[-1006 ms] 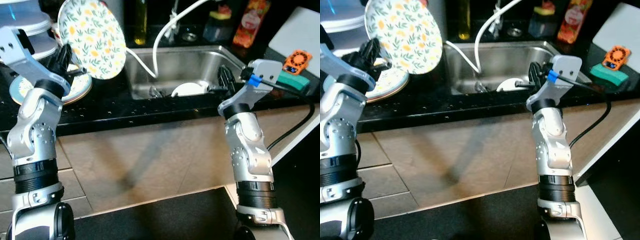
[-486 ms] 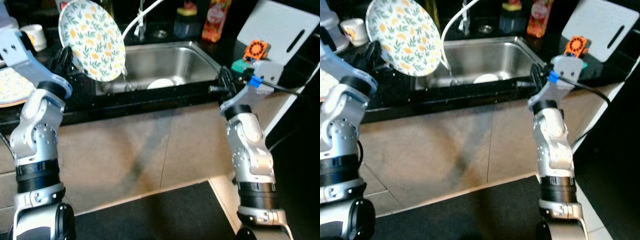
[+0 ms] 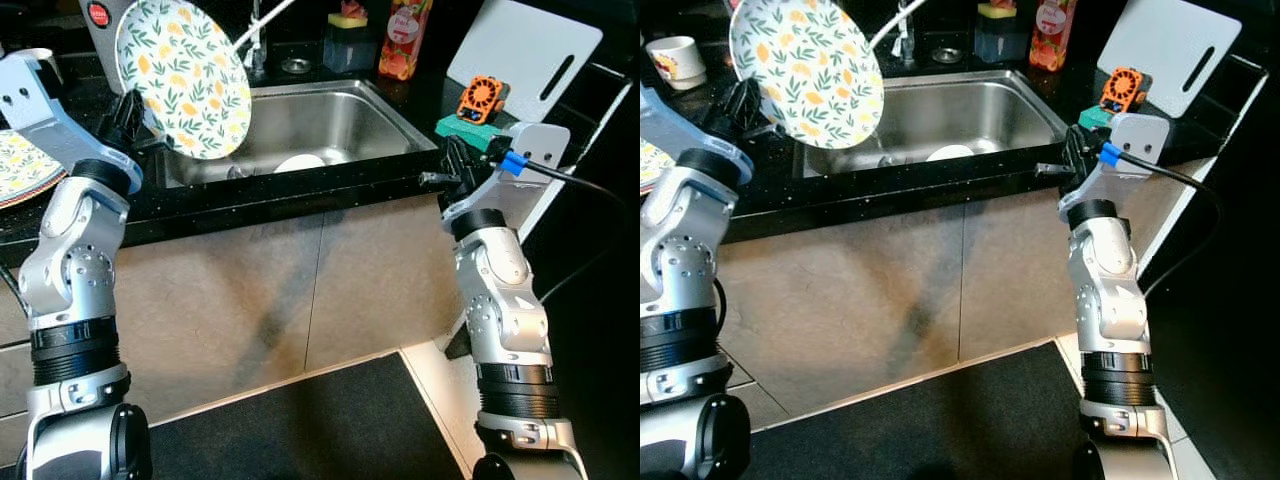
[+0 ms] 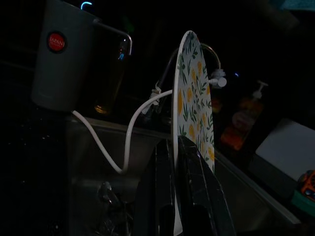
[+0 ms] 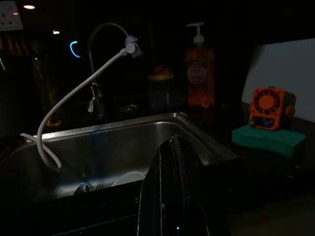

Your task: Kitchen organization

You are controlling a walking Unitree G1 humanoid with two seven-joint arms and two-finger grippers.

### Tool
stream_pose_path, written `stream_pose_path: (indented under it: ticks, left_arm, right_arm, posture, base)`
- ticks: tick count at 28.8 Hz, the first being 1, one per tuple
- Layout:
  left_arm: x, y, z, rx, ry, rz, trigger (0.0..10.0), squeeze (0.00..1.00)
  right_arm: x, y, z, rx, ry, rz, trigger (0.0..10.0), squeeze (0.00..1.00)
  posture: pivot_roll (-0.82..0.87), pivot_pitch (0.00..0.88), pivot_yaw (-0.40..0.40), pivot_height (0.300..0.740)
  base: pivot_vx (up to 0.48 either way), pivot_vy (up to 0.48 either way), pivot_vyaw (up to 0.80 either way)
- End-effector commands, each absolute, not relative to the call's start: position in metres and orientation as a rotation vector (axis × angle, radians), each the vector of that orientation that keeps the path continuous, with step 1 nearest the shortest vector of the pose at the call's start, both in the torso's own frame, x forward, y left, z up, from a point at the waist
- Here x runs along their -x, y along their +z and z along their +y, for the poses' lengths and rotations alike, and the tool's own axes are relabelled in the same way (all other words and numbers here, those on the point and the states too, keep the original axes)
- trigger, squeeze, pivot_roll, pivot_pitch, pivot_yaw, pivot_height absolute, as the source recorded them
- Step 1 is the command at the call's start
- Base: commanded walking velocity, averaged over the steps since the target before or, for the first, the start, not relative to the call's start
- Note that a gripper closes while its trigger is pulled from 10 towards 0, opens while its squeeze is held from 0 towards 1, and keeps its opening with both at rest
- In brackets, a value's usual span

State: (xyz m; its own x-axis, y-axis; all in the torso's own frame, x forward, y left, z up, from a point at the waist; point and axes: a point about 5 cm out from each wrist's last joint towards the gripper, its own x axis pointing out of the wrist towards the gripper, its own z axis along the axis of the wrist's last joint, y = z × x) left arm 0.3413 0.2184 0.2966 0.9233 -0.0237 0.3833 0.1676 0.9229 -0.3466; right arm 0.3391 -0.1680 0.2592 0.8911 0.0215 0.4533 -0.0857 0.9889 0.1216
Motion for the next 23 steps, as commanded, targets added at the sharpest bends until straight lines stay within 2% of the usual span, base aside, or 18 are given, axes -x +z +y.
stream_pose_path:
  ticks: [1, 6, 15, 23]
  left_arm:
    - [-0.3410, 0.2976, 0.2210, 0.384, -0.095, -0.391, 10.0, 0.00]
    - [-0.3416, 0.2967, 0.2209, 0.380, -0.096, -0.384, 10.0, 0.00]
    - [-0.3424, 0.2972, 0.2205, 0.375, -0.099, -0.379, 10.0, 0.00]
    - [-0.3432, 0.2978, 0.2193, 0.351, -0.100, -0.376, 10.0, 0.00]
  right_arm:
    - [-0.3388, 0.2595, -0.1682, -0.150, 0.057, -0.471, 10.0, 0.00]
    - [-0.3386, 0.2594, -0.1682, -0.151, 0.056, -0.471, 10.0, 0.00]
    - [-0.3384, 0.2593, -0.1680, -0.154, 0.054, -0.471, 10.0, 0.00]
    - [-0.3383, 0.2590, -0.1676, -0.155, 0.052, -0.471, 10.0, 0.00]
  posture:
    - [0.13, 0.045, -0.031, 0.740]
    - [0.13, 0.047, -0.028, 0.740]
    - [0.13, 0.050, -0.026, 0.740]
    - [0.13, 0.050, -0.022, 0.740]
  base:
    - [0.000, 0.000, 0.00]
    - [0.000, 0.000, 0.00]
    - [0.000, 0.362, 0.00]
    - [0.000, 0.000, 0.00]
